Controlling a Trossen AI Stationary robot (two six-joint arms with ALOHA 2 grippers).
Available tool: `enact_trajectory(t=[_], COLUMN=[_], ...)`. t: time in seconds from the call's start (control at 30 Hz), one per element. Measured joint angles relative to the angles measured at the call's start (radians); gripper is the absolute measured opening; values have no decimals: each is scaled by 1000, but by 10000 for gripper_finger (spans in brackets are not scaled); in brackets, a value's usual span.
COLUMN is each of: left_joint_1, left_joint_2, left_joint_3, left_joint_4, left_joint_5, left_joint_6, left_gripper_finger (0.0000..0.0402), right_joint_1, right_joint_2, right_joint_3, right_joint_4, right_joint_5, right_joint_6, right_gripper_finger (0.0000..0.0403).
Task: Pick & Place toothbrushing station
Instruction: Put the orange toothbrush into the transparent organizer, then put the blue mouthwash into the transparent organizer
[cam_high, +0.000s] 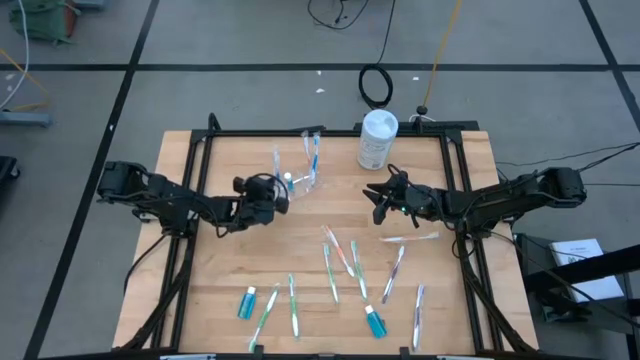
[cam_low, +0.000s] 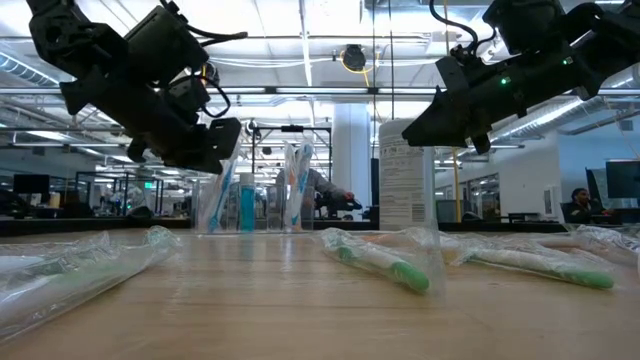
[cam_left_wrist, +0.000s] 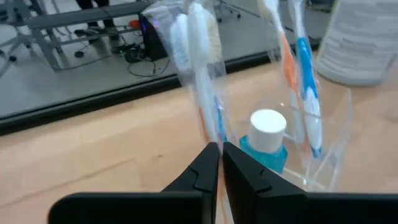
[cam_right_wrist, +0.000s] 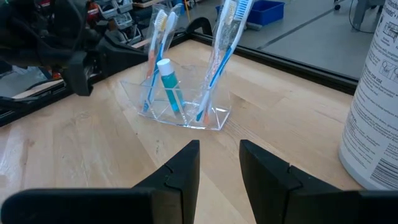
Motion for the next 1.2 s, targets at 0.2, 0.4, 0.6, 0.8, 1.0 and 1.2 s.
enact_trajectory(t=[0.2,0.4,0.6,0.8,1.0,1.2], left_joint_1=[1,0,-1,-1,-2,-3], left_joint_2=[-13,-54,-130,-203,-284,-428], left_joint_3=[0,0,0,0,0,0], left_joint_4=[-3,-10,-90,-252,-311,-319], left_joint_5=[60,83,157,200,324,495], left_joint_6=[56,63,60,-43,-45,6], left_gripper_finger=[60,101,134,147,147,147], right_joint_1=[0,0,0,0,-13,-22], right_joint_2=[0,0,0,0,0,0], right_joint_3=[0,0,0,0,0,0], right_joint_4=[0,0,0,5,96,194], right_joint_5=[0,0,0,3,5,5], right_joint_6=[0,0,-4,-7,-66,-106], right_gripper_finger=[105,105,105,105,105,105])
